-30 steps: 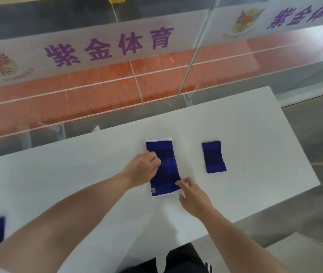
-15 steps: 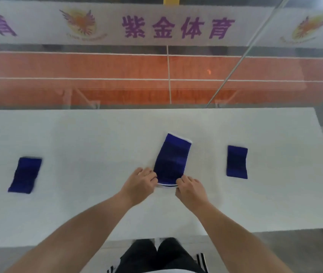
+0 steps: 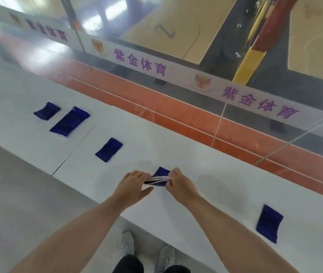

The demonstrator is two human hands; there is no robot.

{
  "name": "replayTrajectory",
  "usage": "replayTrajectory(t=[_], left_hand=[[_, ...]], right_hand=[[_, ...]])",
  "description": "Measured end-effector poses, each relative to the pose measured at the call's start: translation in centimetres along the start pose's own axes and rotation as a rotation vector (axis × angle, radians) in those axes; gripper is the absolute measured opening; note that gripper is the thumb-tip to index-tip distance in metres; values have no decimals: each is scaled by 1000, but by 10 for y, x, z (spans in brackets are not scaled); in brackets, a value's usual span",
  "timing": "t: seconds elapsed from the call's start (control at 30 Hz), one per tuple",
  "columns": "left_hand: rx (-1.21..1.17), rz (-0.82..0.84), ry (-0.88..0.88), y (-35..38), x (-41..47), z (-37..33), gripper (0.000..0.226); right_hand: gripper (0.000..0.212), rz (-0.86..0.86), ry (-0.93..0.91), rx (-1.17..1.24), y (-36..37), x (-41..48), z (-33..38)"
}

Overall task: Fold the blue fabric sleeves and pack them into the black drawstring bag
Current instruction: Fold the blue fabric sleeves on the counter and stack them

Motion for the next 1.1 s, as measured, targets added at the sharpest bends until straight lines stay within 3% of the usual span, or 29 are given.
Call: replayTrajectory(t=[0.13,0.23,0.37,0.47,0.57,0.7,0.87,1.1], left_hand=[[-94,-88,-210,-32,-22,63,14],[-216,-135,-335,-56,-38,110,8],[-355,-141,-374,-95,-56,168,7],[-460,-147,-440,-128,-68,223,15],[-637,-95,-559,-151,-81,277,35],[-668,30,-551,-158,-88,332,25],[-680,84,-558,-155,-84,366,20],[-649,203,-568,-119,-57,380,8]], right_hand=[[22,27,-177,-11,8,25,77],[22,61,-213,75,21,40,129],[8,105,-245,54,47,56,201],[18,56,-234,110,57,78,256],[24,8,-243,95,56,104,306],[34,-46,-202,89,42,131,357],[12,-182,-195,171,13,160,390],[17,-207,-36,219,27,222,357]])
Point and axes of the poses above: each hand's wrist, its own x-axis towards the middle knuckle, its own y-axis out of the palm, z = x × y, the point moved 5 cm from there along x, towards the middle knuckle, and after that the axes turned 8 degrees about x, right-handed, at the moved point
